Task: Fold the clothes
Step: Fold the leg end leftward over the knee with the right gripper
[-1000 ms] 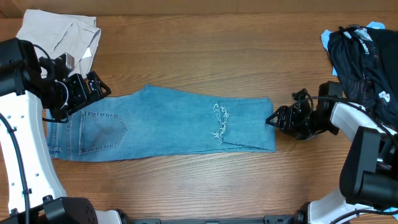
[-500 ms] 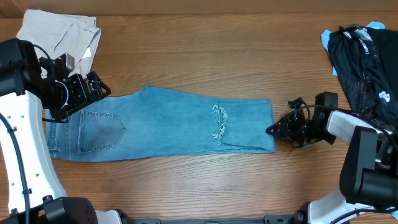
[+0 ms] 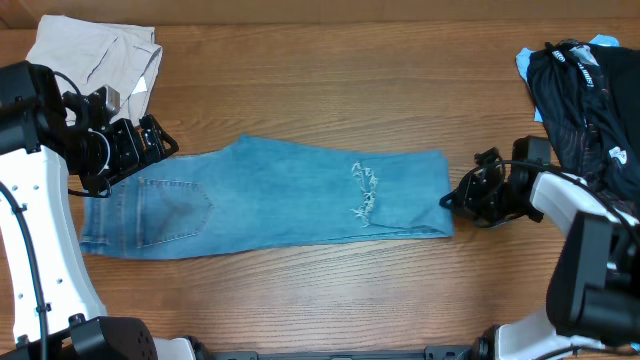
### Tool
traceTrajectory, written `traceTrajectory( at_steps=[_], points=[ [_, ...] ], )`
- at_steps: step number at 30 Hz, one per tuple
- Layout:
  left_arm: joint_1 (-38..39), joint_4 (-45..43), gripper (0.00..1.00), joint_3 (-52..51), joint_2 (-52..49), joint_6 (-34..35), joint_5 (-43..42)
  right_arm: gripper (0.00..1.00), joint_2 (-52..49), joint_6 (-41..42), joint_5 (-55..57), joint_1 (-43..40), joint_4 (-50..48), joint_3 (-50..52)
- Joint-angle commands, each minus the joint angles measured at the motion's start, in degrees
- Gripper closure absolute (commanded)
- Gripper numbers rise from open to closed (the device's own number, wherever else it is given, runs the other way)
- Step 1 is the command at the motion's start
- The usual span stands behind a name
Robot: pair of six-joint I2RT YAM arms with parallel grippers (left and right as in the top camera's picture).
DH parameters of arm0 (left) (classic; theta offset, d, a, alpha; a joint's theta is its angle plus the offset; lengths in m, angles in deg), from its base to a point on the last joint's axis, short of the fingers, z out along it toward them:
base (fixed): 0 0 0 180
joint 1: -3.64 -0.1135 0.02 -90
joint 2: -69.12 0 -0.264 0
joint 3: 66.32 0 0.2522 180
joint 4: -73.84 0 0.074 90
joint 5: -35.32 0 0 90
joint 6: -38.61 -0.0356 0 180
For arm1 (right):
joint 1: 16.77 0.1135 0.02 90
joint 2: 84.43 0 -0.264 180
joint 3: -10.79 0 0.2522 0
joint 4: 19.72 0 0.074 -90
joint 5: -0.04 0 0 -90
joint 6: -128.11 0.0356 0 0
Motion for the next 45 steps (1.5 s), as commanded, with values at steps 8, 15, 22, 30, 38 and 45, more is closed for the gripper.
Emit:
traceTrajectory(
  at_steps=[8,15,22,30,38,45],
  points=[
    [0.4,-0.7,0.0,0.0,-0.4,-0.9,0.5,0.96,15.4,2.6,15.2,2.7,7.9,-5.7],
    [0.4,-0.6,0.0,0.0,-0.4,-0.9,0.5,0.96,19.2,7.8,24.8,13.7,7.6,-5.8],
    [0.4,-0.6,0.0,0.0,-0.4,-0.9,0.5,0.96,17.6,13.9,30.8,25.7,7.0,-5.8],
    [0.4,-0.3,0.0,0.0,-0.4,-0.9,0.5,0.96,17.6,16.4,33.2,32.3,2.8,-5.8],
    [0.4,-0.3,0.0,0.0,-0.4,-0.9,0.5,0.96,17.6,16.3,28.8,36.0,-0.9,-5.9],
    [0.4,-0.2,0.0,0.0,-0.4,-0.9,0.5,0.96,17.4,16.3,28.7,38.8,-1.9,-5.8]
  ],
)
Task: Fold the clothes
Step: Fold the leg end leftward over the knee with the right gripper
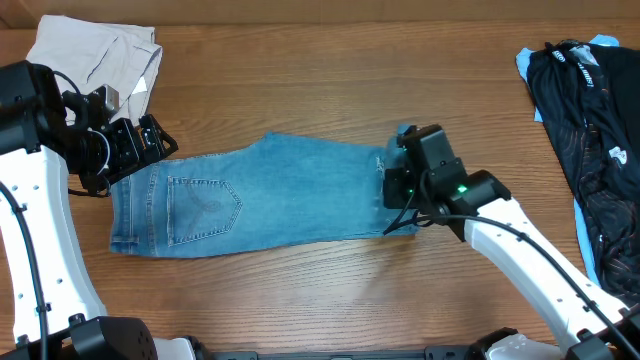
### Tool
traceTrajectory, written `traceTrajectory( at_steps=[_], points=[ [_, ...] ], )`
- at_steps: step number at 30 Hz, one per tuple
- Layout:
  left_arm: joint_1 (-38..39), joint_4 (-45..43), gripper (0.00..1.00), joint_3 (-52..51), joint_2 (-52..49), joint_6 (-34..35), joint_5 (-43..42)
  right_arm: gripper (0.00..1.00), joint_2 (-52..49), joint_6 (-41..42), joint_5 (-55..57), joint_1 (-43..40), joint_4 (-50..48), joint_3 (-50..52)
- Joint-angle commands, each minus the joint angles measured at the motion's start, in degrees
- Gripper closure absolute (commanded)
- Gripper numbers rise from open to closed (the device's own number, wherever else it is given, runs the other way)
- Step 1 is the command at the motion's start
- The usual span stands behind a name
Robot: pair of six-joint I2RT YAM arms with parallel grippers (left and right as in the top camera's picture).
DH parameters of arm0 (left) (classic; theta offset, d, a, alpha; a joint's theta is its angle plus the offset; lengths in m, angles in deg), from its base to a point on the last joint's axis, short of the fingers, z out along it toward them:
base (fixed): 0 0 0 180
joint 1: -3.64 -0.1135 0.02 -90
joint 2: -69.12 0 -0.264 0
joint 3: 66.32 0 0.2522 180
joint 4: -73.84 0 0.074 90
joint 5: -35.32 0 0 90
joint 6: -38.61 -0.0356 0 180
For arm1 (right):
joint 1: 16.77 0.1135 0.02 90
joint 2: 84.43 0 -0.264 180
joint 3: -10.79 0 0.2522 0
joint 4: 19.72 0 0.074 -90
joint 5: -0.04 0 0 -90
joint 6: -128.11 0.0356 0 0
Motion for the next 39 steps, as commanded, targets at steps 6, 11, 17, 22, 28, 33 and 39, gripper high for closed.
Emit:
traceTrajectory(
  at_steps=[6,11,17,22,28,33,39],
  points=[
    [0.4,0.2,0.0,0.0,-0.4,-0.9,0.3,0.96,-3.1,0.3,-1.5,2.4,-0.5,-1.6],
    [0.4,0.2,0.0,0.0,-0.4,-0.9,0.3,0.96,-6.2,0.5,-4.0,5.8,-4.0,-1.6],
    [0.4,0.2,0.0,0.0,-0.4,-0.9,0.3,0.96,-6.6,1.7,-4.0,9.0,-7.7,-1.7],
    [0.4,0.1,0.0,0.0,-0.4,-0.9,0.3,0.78,-8.2,2.4,-4.2,9.1,-7.4,-1.7],
    [0.4,0.2,0.0,0.0,-0.4,-0.9,0.3,0.63,-10.3,3.4,-5.9,9.2,-10.9,-1.7],
    [0.4,0.3,0.0,0.0,-0.4,-0.9,0.3,0.63,-10.3,4.2,-5.9,9.1,-14.6,-2.6],
    [0.4,0.8,0.0,0.0,-0.4,-0.9,0.3,0.81,-10.3,3.4,-0.6,5.7,-2.4,-11.1]
  ],
)
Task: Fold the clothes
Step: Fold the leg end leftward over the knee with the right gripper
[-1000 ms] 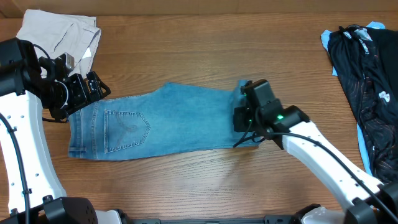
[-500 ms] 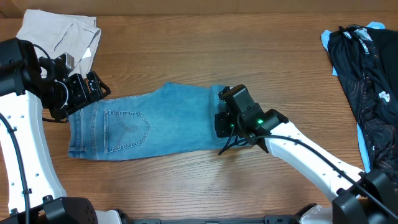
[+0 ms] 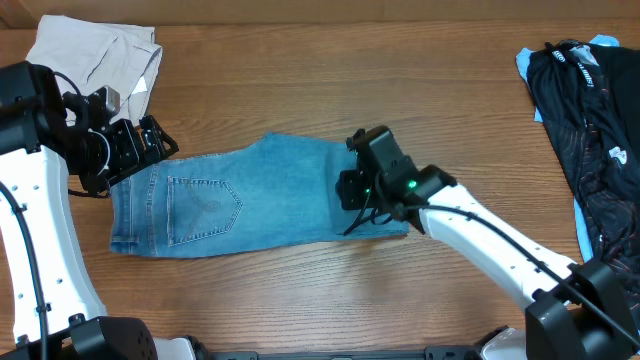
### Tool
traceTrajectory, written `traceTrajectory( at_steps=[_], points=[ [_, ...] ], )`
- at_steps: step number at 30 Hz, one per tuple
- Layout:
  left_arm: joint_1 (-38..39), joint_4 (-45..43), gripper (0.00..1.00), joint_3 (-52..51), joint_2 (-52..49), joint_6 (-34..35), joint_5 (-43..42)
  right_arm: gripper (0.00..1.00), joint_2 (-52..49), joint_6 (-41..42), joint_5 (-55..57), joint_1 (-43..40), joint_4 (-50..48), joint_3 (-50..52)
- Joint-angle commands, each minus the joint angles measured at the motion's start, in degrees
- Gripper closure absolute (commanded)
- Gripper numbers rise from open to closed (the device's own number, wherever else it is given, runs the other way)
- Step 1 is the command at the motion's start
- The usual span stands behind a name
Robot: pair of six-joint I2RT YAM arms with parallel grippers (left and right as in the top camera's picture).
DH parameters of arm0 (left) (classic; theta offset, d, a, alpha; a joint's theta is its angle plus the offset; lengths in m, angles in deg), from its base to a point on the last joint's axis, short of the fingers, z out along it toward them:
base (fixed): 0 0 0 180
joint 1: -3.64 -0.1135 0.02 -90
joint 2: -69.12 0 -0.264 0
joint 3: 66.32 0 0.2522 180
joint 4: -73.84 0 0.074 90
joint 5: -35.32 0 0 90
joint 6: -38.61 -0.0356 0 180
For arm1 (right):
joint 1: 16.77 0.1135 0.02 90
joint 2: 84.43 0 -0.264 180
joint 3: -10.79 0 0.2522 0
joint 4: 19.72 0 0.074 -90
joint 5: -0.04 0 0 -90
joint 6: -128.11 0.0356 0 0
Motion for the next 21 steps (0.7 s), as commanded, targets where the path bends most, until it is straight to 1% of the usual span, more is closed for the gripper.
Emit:
traceTrajectory(
  at_steps=[1,2,4,7,13,17,19,21],
  points=[
    [0.4,0.3,0.0,0.0,-0.4,-0.9,0.3,0.89,0.0,-0.6,3.8,-3.0,5.1,-6.6],
    [0.4,0.3,0.0,0.0,-0.4,-0.9,0.3,0.96,0.0,-0.6,2.1,-4.3,6.7,-6.8],
    [0.4,0.3,0.0,0.0,-0.4,-0.9,0.3,0.96,-0.5,-1.0,-2.0,-5.7,7.9,-6.4],
    [0.4,0.3,0.0,0.0,-0.4,-0.9,0.3,0.96,-2.8,-5.1,-12.6,-7.1,8.6,-5.6],
    [0.4,0.6,0.0,0.0,-0.4,-0.9,0.3,0.96,-13.1,-13.9,-35.4,-8.4,6.7,-5.2],
    [0.4,1.2,0.0,0.0,-0.4,-0.9,0.3,0.96,-20.6,-14.5,-47.4,-9.8,3.3,-5.2],
    [0.4,1.4,0.0,0.0,-0.4,-0.9,0.3,0.96,-23.8,-14.3,-51.1,-10.7,1.6,-5.2],
    [0.4,1.4,0.0,0.0,-0.4,-0.9,0.3,0.96,-26.3,-13.5,-51.9,-11.8,0.6,-5.2]
  ],
)
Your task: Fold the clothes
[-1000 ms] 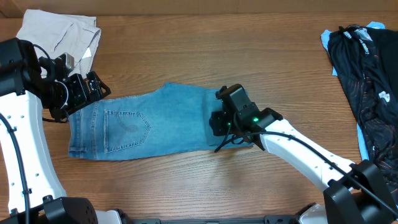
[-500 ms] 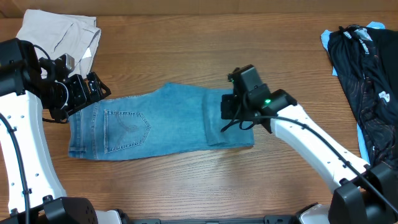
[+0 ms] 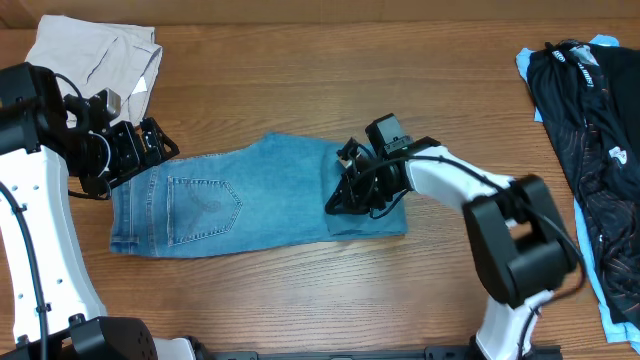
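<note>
Light blue jeans (image 3: 230, 200) lie flat across the middle of the table, waistband and back pocket to the left. Their leg end is folded back over itself, with the fold at the right edge (image 3: 400, 215). My right gripper (image 3: 338, 203) is low on the folded flap's left edge and looks shut on the leg hem. My left gripper (image 3: 152, 140) hovers open at the upper left corner of the waistband and holds nothing.
A beige garment (image 3: 95, 50) lies crumpled at the back left corner. A pile of dark clothes (image 3: 590, 110) on a light blue piece fills the right edge. The bare wooden table (image 3: 300, 300) shows in front of the jeans.
My right gripper has moved slightly left along the jeans, and the arm now reaches in from the right at a lower angle. The folded flap reaches a little further left. The left arm has not moved.
The jeans first lay at full length, with my right gripper at the leg hem on the right. Then the hem was lifted over the legs and the jeans lay shifted right. The hem has come leftward, leaving the legs doubled back. My left gripper stayed put throughout.
</note>
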### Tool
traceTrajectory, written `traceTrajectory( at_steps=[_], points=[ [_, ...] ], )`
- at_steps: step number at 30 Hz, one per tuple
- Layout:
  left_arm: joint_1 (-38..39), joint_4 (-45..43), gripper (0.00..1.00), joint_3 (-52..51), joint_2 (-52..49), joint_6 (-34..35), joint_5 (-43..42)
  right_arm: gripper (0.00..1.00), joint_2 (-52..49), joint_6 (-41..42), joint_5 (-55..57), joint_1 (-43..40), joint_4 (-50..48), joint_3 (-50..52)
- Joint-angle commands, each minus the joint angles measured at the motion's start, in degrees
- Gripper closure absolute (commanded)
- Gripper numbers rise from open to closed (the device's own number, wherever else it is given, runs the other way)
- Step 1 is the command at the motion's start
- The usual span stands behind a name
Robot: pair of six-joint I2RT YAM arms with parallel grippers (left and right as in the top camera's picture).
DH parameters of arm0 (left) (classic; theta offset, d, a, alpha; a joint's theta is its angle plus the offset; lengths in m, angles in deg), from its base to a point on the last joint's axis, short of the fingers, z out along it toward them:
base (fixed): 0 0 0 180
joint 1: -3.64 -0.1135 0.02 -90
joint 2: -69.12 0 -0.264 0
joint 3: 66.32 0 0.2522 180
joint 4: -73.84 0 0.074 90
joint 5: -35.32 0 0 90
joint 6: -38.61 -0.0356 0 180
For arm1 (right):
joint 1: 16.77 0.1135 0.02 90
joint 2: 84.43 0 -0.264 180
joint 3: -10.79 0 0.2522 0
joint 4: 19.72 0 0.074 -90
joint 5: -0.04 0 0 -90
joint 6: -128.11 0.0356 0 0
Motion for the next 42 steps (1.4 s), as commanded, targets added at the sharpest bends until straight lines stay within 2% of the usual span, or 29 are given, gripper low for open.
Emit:
traceTrajectory(
  at_steps=[1,8,12,16,26,33,37,42],
  points=[
    [0.4,0.1,0.0,0.0,-0.4,-0.9,0.2,0.96,-4.0,-1.0,-9.8,-2.4,-1.7,0.3],
    [0.4,0.1,0.0,0.0,-0.4,-0.9,0.2,0.94,0.0,-1.0,-10.0,-7.1,-3.2,-3.6],
    [0.4,0.1,0.0,0.0,-0.4,-0.9,0.2,0.87,3.8,-0.7,-10.0,-9.7,-2.3,-7.8],
    [0.4,0.1,0.0,0.0,-0.4,-0.9,0.2,0.87,4.1,0.4,-9.9,-10.9,-3.0,-9.2],
    [0.4,0.2,0.0,0.0,-0.4,-0.9,0.2,0.87,-4.5,2.1,-8.9,-7.2,-4.5,-9.2],
    [0.4,0.3,0.0,0.0,-0.4,-0.9,0.2,0.87,-11.8,8.3,-6.8,-6.4,-13.1,-9.2],
    [0.4,0.6,0.0,0.0,-0.4,-0.9,0.2,0.87,-12.6,10.5,0.5,-6.7,-13.7,-9.2],
    [0.4,0.6,0.0,0.0,-0.4,-0.9,0.2,0.91,-9.2,8.6,-2.5,-8.3,-12.2,-11.0]
  ],
)
